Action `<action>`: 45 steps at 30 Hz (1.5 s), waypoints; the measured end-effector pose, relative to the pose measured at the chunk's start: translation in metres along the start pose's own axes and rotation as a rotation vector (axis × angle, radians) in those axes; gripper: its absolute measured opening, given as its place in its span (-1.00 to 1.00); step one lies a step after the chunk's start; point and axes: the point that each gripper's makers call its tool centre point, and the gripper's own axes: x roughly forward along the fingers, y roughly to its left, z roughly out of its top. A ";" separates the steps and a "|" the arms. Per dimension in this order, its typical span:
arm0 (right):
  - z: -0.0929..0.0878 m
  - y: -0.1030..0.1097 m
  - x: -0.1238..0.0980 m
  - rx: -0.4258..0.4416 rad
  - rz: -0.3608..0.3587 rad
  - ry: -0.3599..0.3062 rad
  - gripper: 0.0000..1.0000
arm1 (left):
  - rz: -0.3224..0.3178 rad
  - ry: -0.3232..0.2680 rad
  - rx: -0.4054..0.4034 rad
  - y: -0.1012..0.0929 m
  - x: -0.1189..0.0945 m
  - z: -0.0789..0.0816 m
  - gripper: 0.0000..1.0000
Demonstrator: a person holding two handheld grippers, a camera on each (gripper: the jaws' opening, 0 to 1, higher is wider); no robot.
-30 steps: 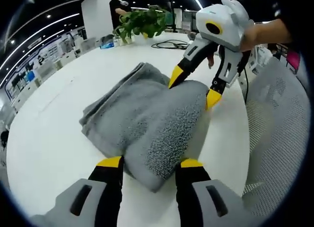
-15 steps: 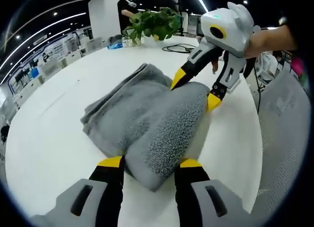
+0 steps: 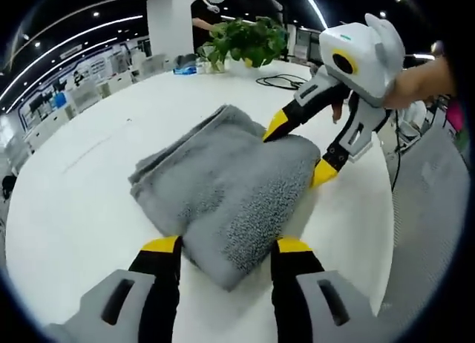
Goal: Fold the towel on the table until its edges align and the towel forms a compact rectangular stack.
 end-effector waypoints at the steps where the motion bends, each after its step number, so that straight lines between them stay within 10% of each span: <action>1: 0.003 0.003 -0.006 0.051 0.005 -0.026 0.05 | 0.008 -0.011 -0.023 0.000 -0.005 0.001 0.09; 9: 0.009 0.001 -0.041 0.176 -0.039 -0.112 0.16 | 0.042 -0.149 -0.143 -0.002 -0.038 0.014 0.16; 45: -0.024 0.050 -0.128 0.432 -0.176 -0.244 0.54 | 0.118 -0.289 -0.193 -0.044 -0.109 0.004 0.79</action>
